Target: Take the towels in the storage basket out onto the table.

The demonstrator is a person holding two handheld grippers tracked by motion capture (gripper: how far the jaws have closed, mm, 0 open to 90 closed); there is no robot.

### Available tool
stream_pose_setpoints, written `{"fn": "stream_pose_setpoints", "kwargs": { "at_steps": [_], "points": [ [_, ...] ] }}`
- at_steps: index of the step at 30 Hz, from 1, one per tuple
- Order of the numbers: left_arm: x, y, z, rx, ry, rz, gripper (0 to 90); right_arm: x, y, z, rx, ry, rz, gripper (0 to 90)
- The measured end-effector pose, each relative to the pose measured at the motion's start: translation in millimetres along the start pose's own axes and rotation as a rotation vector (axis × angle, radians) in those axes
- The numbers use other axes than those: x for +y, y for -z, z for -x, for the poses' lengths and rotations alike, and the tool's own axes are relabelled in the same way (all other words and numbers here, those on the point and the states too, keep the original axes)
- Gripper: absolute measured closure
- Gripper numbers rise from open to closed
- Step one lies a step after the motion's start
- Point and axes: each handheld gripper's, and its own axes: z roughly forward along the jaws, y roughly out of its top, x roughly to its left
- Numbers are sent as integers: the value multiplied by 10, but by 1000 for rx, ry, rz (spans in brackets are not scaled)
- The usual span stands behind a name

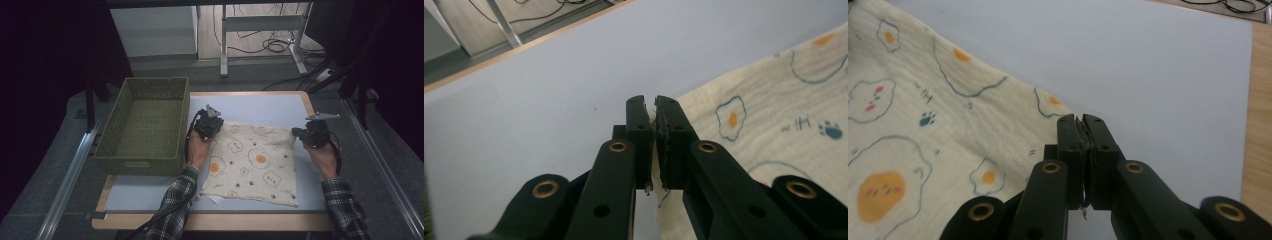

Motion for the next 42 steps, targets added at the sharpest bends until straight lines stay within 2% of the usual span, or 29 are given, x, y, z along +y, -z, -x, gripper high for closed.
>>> {"fn": "stream_pose_setpoints", "kwargs": {
  "at_steps": [3, 5, 10, 13, 15, 19, 30, 33, 39, 42],
  "points": [
    [-50, 89, 95, 10, -33, 3, 856, -67, 67, -48, 10, 6, 0, 872],
    [-99, 137, 133, 9, -37, 5, 855, -131, 126, -99, 20, 17, 2, 872],
    [-234, 258, 226, -25, -35, 3, 854, -270, 241, -167, 37, 23, 5, 873],
    [-298, 342, 280, -57, -59, 28, 853, -365, 326, -201, 46, 30, 9, 873],
    [-337, 391, 316, -53, -72, 30, 852, -415, 374, -219, 53, 27, 13, 873],
    [-441, 490, 394, -82, -80, 42, 852, -524, 463, -264, 72, 29, 14, 872],
    [-707, 812, 512, -143, -72, 83, 852, -835, 713, -474, 128, 33, 37, 872],
    [-772, 895, 537, -154, -81, 86, 852, -899, 782, -538, 141, 41, 41, 872],
    [-901, 1055, 582, -193, -69, 95, 848, -1008, 921, -675, 165, 66, 31, 871],
    [-963, 1125, 623, -197, -78, 97, 848, -1055, 976, -722, 176, 73, 23, 870]
  ]
}}
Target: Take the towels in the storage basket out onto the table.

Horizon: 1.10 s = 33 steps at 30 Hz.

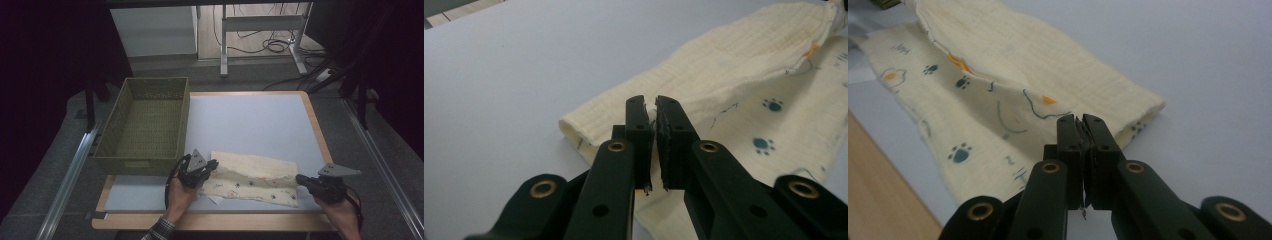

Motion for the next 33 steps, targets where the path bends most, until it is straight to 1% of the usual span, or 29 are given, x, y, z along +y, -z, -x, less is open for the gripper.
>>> {"fn": "stream_pose_setpoints", "kwargs": {
  "at_steps": [2, 3, 7, 10, 12, 14, 16, 17, 18, 19, 21, 23, 25, 27, 29, 31, 33],
  "points": [
    [-37, 37, 33, -8, -4, -3, 847, -32, 21, -41, 6, 5, -5, 869],
    [-60, 55, 56, -2, -12, -7, 847, -44, 26, -56, 10, 6, -9, 869],
    [-146, 99, 106, -4, -21, -21, 846, -115, 31, -144, 29, 9, -23, 868],
    [-212, 141, 124, -19, -4, -16, 845, -166, 30, -209, 41, 17, -33, 865],
    [-270, 177, 136, -42, 16, -6, 844, -201, 43, -247, 45, 23, -38, 861],
    [-312, 188, 145, -63, 38, -7, 838, -225, 59, -268, 50, 23, -42, 850],
    [-359, 199, 156, -71, 46, -29, 800, -250, 83, -283, 68, 12, -46, 813],
    [-386, 219, 158, -76, 52, -29, 780, -263, 102, -289, 71, 9, -46, 802],
    [-402, 237, 156, -86, 60, -26, 766, -274, 127, -295, 76, 5, -47, 786],
    [-419, 271, 147, -103, 79, -21, 744, -280, 149, -298, 75, 6, -46, 772],
    [-421, 328, 140, -106, 94, -5, 672, -291, 217, -301, 77, -4, -35, 741],
    [-402, 384, 135, -104, 97, 7, 620, -279, 288, -290, 60, -5, -21, 725],
    [-373, 409, 138, -103, 92, 10, 579, -259, 327, -267, 58, -9, -9, 706],
    [-359, 383, 145, -124, 93, -1, 560, -230, 338, -238, 56, -22, -1, 703],
    [-353, 341, 164, -140, 86, -15, 562, -212, 310, -234, 71, -29, 0, 706],
    [-349, 281, 190, -161, 77, -33, 566, -204, 269, -261, 86, -24, -5, 709],
    [-346, 231, 217, -164, 62, -49, 578, -207, 200, -309, 108, -13, -16, 709]
  ]
}}
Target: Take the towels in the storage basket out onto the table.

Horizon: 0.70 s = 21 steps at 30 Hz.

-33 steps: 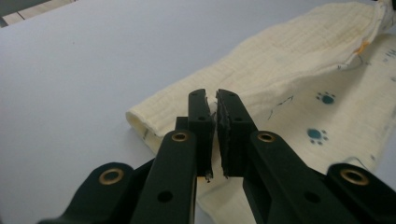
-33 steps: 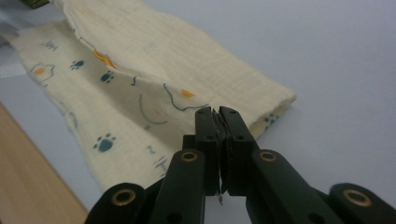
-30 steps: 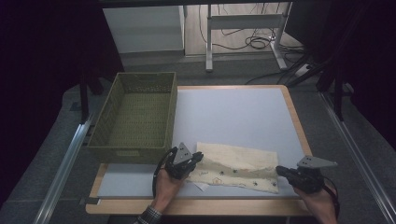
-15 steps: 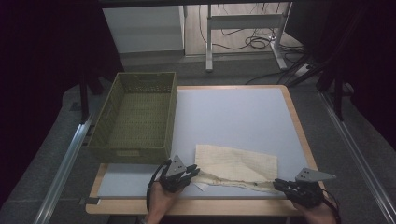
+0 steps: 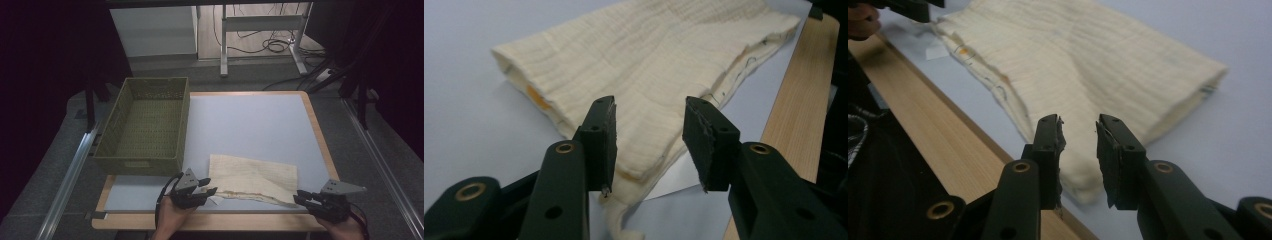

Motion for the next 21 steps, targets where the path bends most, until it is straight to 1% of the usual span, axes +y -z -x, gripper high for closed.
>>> {"fn": "stream_pose_setpoints", "kwargs": {
  "at_steps": [2, 3, 5, 7, 9, 11, 12, 13, 15, 17, 21],
  "points": [
    [3, -66, 16, -11, -13, -28, 581, -10, -75, -41, 15, 13, -10, 703],
    [3, -89, 23, -9, -19, -39, 583, -15, -119, -56, 26, 18, -14, 702],
    [-5, -140, 37, 7, -43, -76, 597, -20, -208, -90, 46, 27, -26, 690],
    [-17, -162, 37, 24, -50, -98, 631, -17, -289, -129, 57, 40, -34, 687],
    [-15, -158, 32, 26, -47, -101, 708, -6, -370, -175, 49, 68, -51, 708],
    [-17, -154, 27, 46, -54, -116, 769, -5, -418, -201, 28, 99, -72, 783],
    [-22, -149, 19, 45, -50, -112, 807, -11, -446, -221, -3, 124, -86, 831],
    [-23, -141, 10, 41, -43, -106, 837, -12, -448, -228, -13, 129, -82, 865],
    [-14, -113, 3, 48, -43, -90, 863, 1, -427, -227, -14, 126, -79, 881],
    [10, -71, 7, 49, -45, -80, 864, 17, -386, -238, -13, 128, -65, 882],
    [52, 37, 55, 64, -67, -70, 862, 53, -304, -273, -1, 133, -41, 882]
  ]
}}
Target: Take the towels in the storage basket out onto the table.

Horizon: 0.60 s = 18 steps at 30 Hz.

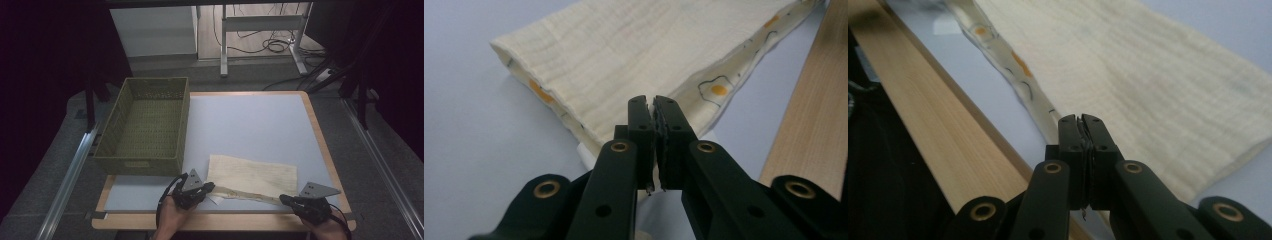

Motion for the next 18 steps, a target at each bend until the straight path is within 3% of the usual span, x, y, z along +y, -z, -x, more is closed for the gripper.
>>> {"fn": "stream_pose_setpoints", "kwargs": {
  "at_steps": [4, 7, 10, 14, 18],
  "points": [
    [-41, -9, 45, 9, -15, -42, 851, -17, -23, -18, 13, 8, -20, 879],
    [-102, -86, 33, 0, -7, -73, 780, -78, -92, 8, 26, -5, -51, 868],
    [-90, -60, 12, -1, 8, -48, 666, -98, -71, 21, 37, -26, -35, 818],
    [4, 39, -39, -16, 37, 10, 556, -49, 55, 76, 9, -30, -5, 759],
    [130, 15, -101, 3, 50, 18, 516, -3, 142, 186, -30, -52, 21, 732]
  ]
}}
